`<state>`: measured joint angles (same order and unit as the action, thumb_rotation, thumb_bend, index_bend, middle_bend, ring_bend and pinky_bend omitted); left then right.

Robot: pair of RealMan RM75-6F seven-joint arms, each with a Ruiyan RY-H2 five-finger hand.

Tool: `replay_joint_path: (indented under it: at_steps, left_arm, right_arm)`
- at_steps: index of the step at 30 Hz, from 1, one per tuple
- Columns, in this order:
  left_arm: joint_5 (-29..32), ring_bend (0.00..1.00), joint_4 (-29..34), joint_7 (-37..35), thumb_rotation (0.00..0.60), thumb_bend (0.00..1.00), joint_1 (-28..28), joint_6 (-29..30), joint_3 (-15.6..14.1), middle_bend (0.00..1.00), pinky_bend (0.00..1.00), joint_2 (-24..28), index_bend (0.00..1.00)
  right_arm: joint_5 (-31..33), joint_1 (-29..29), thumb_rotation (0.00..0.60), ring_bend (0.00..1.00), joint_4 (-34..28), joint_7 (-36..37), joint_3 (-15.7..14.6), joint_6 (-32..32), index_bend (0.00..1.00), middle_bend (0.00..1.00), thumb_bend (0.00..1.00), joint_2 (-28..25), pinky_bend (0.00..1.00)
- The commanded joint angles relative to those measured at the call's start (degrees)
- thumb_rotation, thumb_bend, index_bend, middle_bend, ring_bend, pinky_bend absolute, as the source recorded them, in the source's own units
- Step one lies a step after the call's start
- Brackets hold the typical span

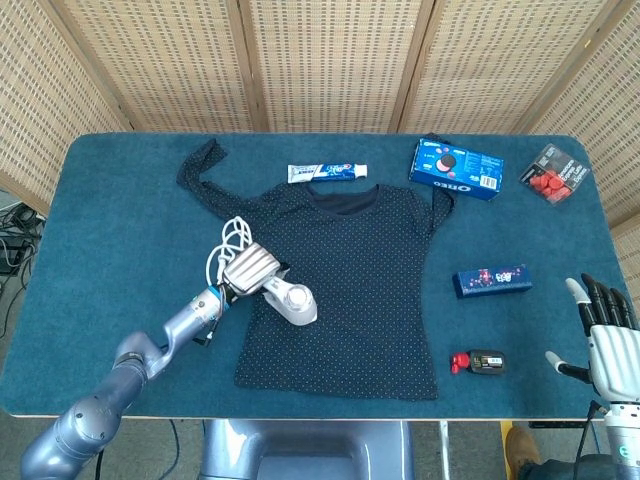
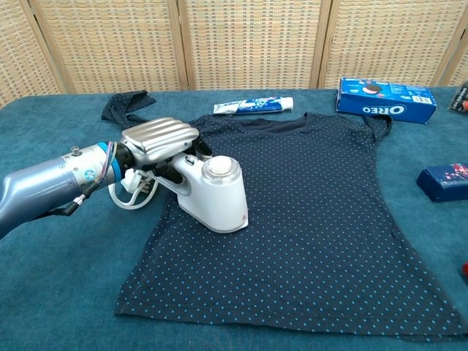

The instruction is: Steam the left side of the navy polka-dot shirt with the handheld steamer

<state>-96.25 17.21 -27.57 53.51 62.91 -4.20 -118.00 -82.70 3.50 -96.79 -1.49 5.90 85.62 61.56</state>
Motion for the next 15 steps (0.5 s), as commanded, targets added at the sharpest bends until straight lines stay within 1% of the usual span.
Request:
replay_joint_path:
  at_steps: [1, 7, 15]
  left_arm:
    - [-1.29, 0.82, 1.11, -0.51, 0.600, 0.73, -0.57, 1.72, -1.29, 0.91, 0.94, 0.48, 1.00]
    - [-3.80, 0.82, 3.93, -0.35, 0.600, 0.73, -0.96, 5.11, -3.58, 0.91, 0.94, 0.97, 1.00]
    - [-7.17, 0.82, 7.34, 1.99, 0.600, 0.73, -1.35, 8.29, -6.55, 0.91, 0.94, 0.80, 1.00]
  right_arm:
    - [-0.11, 0.00, 0.600, 0.00, -0.02, -0.07, -0.06, -0.01, 0.03, 0.00, 0.00, 0.01, 0.00]
    - [-0.34, -0.08, 0.600, 0.00, -0.20, -0.20, -0.15, 0.22, 0.03, 0.00, 0.00, 0.01, 0.00]
    - [-0.42, -0.16, 0.600, 0.00, -0.22, 0.06, -0.15, 0.37, 0.03, 0.00, 0.00, -0.12, 0.00]
